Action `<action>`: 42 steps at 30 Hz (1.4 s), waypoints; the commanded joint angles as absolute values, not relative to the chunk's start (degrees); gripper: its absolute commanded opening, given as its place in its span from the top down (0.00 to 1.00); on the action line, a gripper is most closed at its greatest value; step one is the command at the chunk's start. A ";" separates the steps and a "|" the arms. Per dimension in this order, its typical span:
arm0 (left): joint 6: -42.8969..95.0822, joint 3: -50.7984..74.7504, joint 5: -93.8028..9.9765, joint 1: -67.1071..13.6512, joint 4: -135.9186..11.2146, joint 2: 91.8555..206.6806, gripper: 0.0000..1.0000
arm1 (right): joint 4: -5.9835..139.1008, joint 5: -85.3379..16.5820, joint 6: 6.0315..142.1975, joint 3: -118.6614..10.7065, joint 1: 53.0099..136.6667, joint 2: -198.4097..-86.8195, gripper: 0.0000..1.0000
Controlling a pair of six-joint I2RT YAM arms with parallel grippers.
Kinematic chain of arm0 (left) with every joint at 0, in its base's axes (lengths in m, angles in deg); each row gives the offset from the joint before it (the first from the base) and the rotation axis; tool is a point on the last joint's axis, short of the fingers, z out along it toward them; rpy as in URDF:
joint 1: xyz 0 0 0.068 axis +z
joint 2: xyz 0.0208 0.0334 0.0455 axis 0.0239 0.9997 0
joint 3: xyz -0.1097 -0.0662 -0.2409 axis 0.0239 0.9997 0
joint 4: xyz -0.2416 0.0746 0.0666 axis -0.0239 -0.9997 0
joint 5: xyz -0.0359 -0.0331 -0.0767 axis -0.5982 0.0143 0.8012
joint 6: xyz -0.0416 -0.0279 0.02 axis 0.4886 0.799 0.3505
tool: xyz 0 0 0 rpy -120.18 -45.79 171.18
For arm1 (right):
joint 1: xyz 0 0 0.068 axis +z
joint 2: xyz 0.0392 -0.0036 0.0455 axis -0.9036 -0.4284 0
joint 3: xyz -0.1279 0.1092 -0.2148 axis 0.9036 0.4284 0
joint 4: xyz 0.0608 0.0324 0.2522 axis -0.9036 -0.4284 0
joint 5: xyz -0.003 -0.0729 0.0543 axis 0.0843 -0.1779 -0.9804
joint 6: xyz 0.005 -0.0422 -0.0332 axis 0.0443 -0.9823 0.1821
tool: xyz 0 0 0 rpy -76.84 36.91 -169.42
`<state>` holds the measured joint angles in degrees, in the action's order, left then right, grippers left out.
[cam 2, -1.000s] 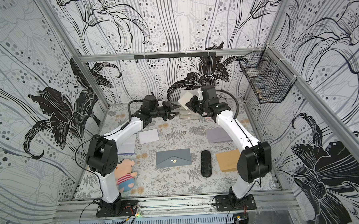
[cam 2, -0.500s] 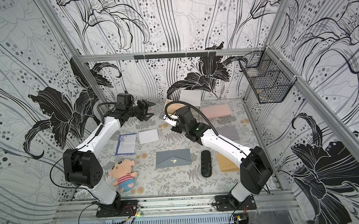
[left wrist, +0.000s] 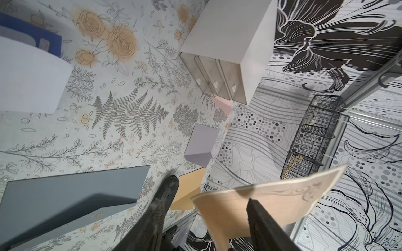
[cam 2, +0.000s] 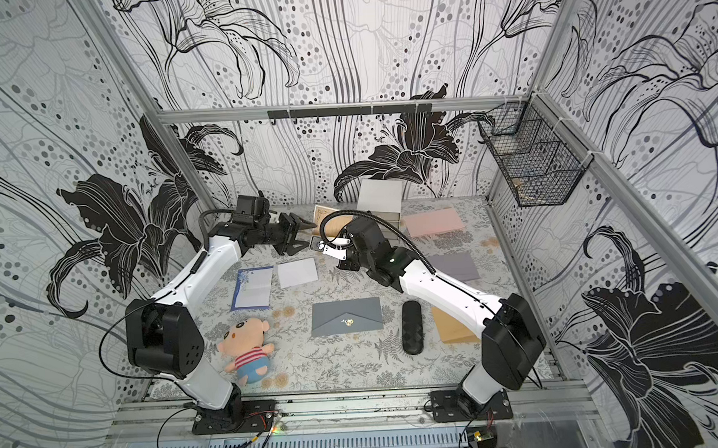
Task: Take the letter paper out of the envelope
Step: Unfold the letter paper.
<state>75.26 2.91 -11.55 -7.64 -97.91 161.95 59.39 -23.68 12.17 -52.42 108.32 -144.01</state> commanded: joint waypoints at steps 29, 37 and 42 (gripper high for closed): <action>92.86 13.96 -2.10 -8.17 -68.24 160.04 1.00 | 56.85 -27.40 17.71 -52.06 106.56 -139.37 1.00; 98.85 15.33 -3.69 -8.17 -59.22 159.96 1.00 | 51.04 -30.71 21.83 -53.32 107.00 -138.82 0.80; 98.02 13.97 -4.33 -8.24 -59.17 160.49 1.00 | 50.61 -36.76 30.21 -51.55 107.00 -136.80 0.78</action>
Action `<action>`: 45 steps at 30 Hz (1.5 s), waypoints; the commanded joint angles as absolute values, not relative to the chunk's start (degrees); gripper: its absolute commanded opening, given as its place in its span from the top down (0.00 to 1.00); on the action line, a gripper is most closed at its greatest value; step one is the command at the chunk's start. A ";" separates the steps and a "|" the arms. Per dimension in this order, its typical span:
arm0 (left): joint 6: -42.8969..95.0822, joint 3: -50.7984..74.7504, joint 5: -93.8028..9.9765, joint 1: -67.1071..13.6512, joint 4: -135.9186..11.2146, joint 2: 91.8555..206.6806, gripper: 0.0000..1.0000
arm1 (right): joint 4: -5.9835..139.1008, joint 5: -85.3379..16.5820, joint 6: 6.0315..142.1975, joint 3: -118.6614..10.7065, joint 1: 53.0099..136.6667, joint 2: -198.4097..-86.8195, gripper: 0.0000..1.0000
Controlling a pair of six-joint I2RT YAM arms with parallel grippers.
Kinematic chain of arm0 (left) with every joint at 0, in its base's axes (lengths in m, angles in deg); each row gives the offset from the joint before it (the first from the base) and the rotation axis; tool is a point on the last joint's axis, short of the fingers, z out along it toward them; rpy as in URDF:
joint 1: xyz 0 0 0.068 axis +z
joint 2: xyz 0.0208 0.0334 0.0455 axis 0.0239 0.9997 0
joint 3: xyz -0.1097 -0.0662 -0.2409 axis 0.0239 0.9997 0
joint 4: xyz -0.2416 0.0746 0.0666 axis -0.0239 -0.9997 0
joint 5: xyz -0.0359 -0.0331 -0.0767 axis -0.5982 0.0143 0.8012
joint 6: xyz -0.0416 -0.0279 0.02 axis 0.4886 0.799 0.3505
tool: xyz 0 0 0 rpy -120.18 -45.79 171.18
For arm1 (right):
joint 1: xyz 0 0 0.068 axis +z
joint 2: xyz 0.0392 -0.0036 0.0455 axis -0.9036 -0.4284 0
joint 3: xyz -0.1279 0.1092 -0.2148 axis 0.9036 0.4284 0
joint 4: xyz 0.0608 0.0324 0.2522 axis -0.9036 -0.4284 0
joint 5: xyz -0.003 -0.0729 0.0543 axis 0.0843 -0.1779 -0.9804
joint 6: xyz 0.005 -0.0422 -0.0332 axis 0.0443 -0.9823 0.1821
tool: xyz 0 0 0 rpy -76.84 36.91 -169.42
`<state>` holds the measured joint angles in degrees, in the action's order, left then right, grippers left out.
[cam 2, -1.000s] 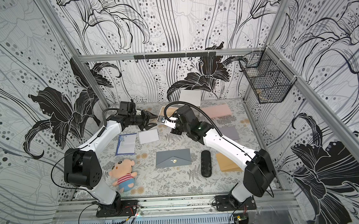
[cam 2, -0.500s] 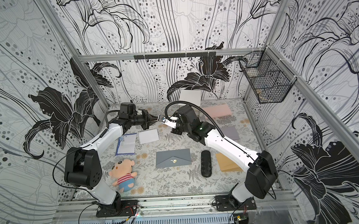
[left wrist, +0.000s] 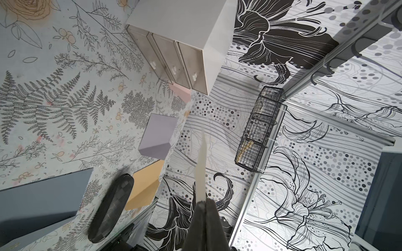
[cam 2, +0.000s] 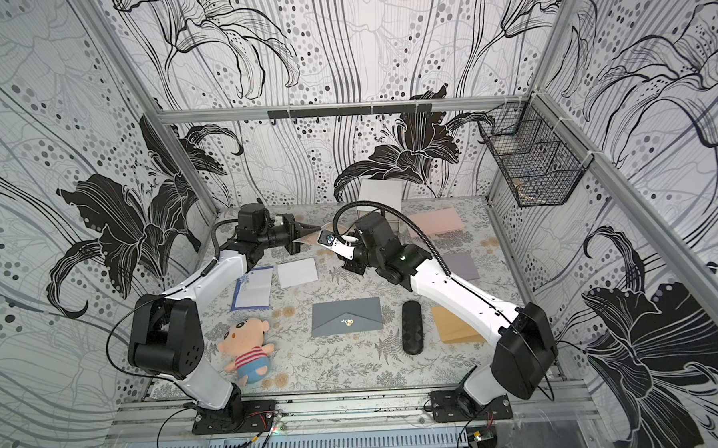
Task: Take the letter paper out of the envelope
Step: Unfold the letter paper.
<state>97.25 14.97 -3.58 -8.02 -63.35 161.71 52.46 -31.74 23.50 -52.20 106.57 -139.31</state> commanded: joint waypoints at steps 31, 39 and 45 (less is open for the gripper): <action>95.40 14.47 -9.00 -10.19 -23.99 166.31 1.00 | 79.55 -62.51 121.86 -47.73 86.70 -142.87 0.30; 95.42 13.07 -10.62 -11.59 -24.04 167.92 1.00 | 83.76 -61.47 126.10 -48.65 90.04 -146.73 0.48; 93.77 13.35 -10.64 -11.53 -26.33 166.80 1.00 | 76.95 -57.55 122.55 -48.84 89.86 -145.34 0.62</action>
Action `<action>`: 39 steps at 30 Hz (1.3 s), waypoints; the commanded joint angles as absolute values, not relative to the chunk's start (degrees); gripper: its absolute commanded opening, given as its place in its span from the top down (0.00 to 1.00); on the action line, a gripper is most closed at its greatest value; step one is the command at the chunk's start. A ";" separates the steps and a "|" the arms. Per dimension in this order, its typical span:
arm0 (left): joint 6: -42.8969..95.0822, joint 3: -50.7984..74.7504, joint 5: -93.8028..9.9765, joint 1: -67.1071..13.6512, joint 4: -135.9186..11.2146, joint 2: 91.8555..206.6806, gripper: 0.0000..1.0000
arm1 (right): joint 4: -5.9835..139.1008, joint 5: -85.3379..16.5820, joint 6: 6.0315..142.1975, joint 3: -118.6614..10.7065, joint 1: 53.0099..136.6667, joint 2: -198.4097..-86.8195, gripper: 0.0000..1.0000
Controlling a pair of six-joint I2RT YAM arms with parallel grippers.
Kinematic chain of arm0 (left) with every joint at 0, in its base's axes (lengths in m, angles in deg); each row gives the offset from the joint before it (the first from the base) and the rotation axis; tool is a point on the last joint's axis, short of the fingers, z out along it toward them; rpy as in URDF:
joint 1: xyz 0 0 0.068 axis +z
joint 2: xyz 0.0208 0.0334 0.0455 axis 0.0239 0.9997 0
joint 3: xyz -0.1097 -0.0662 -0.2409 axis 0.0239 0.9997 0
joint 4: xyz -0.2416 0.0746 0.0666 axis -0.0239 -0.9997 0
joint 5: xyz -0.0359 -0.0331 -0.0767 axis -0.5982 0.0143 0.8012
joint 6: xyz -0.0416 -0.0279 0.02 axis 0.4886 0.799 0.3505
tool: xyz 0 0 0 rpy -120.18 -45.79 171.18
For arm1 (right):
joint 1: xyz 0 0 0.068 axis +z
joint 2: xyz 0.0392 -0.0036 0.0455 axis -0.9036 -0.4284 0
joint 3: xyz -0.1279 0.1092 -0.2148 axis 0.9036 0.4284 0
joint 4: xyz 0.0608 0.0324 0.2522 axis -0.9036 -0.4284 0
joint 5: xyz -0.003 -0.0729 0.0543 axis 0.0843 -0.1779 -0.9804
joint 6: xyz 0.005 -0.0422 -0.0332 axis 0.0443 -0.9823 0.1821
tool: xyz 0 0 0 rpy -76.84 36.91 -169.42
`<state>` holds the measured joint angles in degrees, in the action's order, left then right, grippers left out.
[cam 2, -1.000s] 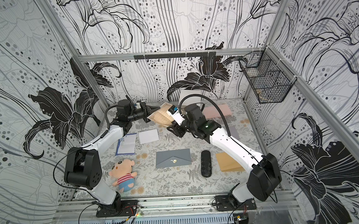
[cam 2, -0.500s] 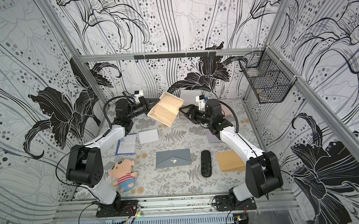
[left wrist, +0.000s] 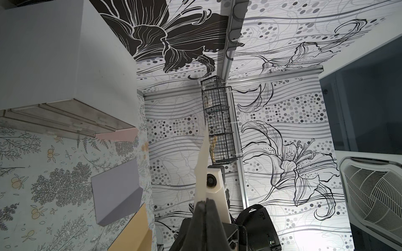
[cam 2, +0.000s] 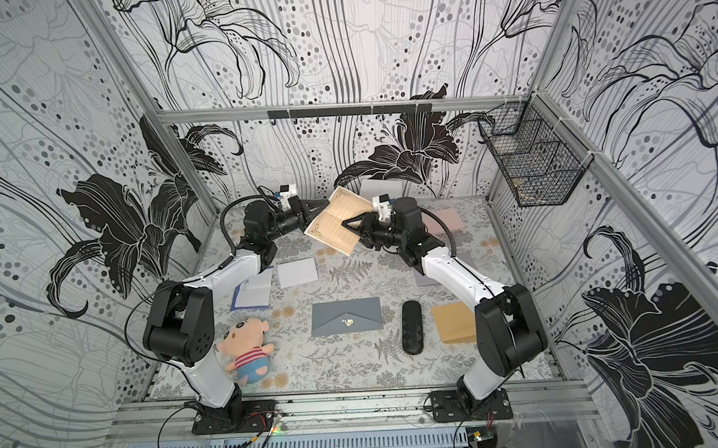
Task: Take the letter paper out of the envelope
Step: Unfold the letter paper, then place the letter paper at the center of the board.
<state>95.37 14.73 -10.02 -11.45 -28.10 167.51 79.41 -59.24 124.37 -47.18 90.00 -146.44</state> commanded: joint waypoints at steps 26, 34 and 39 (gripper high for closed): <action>30.87 -11.04 -40.94 7.35 -81.25 184.98 1.00 | 40.38 -49.69 93.57 -55.71 89.77 -138.22 0.46; 17.68 -12.09 -55.33 7.52 -80.94 190.05 1.00 | 38.95 -50.15 92.84 -56.53 88.86 -138.80 0.46; 13.27 -15.21 -58.19 8.43 -80.28 193.45 1.00 | 37.77 -50.59 92.71 -57.76 88.11 -140.28 0.46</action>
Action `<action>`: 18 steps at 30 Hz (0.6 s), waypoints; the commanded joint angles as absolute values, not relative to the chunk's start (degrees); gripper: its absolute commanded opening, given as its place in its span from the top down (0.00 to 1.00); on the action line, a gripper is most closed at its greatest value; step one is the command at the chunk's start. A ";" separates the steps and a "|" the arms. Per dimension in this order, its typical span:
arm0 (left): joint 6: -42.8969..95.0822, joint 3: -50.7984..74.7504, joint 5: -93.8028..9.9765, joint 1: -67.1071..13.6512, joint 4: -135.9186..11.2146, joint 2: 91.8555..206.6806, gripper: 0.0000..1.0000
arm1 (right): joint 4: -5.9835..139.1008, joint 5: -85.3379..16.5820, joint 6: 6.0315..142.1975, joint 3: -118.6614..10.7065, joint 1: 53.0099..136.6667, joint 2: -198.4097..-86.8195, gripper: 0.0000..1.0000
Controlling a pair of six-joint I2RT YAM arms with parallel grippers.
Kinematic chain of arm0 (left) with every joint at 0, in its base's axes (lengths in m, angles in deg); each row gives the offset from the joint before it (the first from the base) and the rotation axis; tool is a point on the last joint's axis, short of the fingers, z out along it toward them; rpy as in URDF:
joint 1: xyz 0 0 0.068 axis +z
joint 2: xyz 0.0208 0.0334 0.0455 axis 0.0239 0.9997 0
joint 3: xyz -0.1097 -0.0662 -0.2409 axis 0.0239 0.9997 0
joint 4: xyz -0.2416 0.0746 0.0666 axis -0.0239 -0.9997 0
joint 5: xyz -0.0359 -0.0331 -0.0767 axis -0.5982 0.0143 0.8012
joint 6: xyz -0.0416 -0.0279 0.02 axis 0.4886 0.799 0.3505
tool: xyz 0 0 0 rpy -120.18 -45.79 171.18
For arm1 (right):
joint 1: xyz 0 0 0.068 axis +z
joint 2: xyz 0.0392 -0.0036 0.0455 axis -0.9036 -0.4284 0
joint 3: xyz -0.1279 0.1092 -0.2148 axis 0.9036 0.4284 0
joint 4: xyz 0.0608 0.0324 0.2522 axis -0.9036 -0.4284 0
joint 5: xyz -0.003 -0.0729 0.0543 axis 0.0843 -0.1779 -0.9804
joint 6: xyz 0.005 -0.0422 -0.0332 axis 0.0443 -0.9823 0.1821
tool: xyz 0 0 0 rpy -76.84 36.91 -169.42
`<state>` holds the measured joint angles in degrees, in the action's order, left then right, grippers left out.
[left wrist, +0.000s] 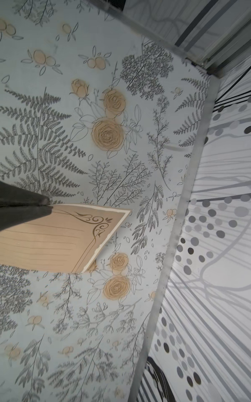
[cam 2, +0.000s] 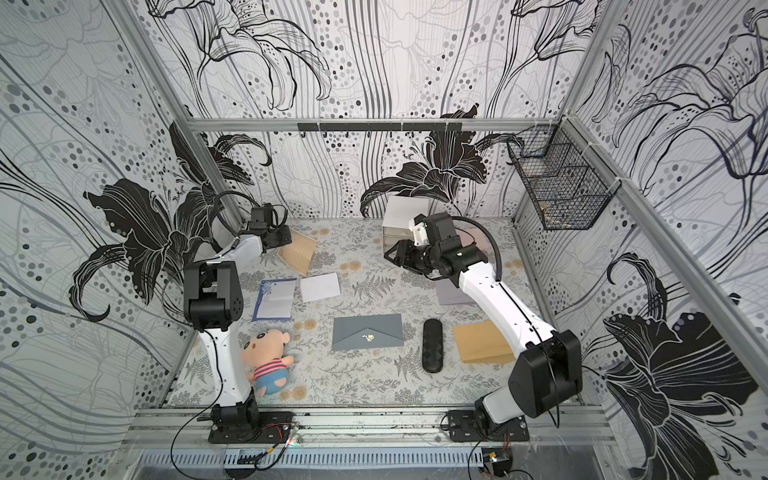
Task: Take the letter paper out of the envelope
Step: Place the letter paper at the center of the board.
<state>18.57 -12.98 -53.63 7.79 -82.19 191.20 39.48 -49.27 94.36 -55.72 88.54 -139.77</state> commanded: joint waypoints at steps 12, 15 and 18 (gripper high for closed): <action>12.16 -20.51 -57.94 10.07 -80.22 200.92 1.00 | 33.79 -50.13 92.19 -59.56 87.66 -141.47 0.46; 11.92 -19.08 -57.68 10.14 -78.96 199.99 1.00 | 33.79 -50.31 92.31 -60.10 87.62 -142.24 0.46; 11.92 -18.63 -57.98 10.07 -79.09 199.52 1.00 | 34.12 -50.48 92.44 -60.19 87.57 -142.84 0.46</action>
<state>13.08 -19.10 -57.17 10.04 -81.14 200.66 35.15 -49.58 93.26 -58.54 87.77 -141.71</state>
